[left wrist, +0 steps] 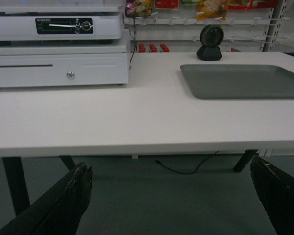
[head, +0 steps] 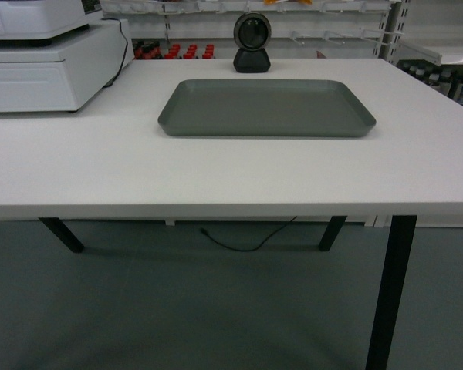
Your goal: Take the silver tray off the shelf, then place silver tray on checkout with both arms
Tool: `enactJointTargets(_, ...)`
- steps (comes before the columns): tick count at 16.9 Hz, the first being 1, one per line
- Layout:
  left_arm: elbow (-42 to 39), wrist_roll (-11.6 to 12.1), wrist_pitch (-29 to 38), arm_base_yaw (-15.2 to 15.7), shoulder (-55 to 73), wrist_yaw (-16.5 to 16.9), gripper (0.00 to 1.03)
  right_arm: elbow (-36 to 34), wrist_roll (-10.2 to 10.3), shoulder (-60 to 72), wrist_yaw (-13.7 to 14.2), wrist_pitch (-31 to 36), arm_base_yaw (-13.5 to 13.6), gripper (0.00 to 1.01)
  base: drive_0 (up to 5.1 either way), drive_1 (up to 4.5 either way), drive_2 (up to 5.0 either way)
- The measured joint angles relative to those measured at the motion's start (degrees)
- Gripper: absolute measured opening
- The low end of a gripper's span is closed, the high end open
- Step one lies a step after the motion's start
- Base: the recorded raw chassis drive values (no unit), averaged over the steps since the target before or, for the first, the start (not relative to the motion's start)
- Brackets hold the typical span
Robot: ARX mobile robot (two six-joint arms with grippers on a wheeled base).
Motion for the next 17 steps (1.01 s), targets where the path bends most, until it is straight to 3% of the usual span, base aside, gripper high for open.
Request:
enactJointTargets(4, 0.00, 0.00, 0.33, 0.00, 0.00, -0.04, 0.98, 0.00, 0.02, -0.02, 0.02, 0.35, 0.00, 0.98, 0.0, -4.15, 4.1)
enactJointTargets(17, 0.00, 0.00, 0.42, 0.00, 0.00, 0.00, 0.98, 0.02, 0.02, -0.02, 0.02, 0.37, 0.00, 0.98, 0.0, 0.00, 0.0)
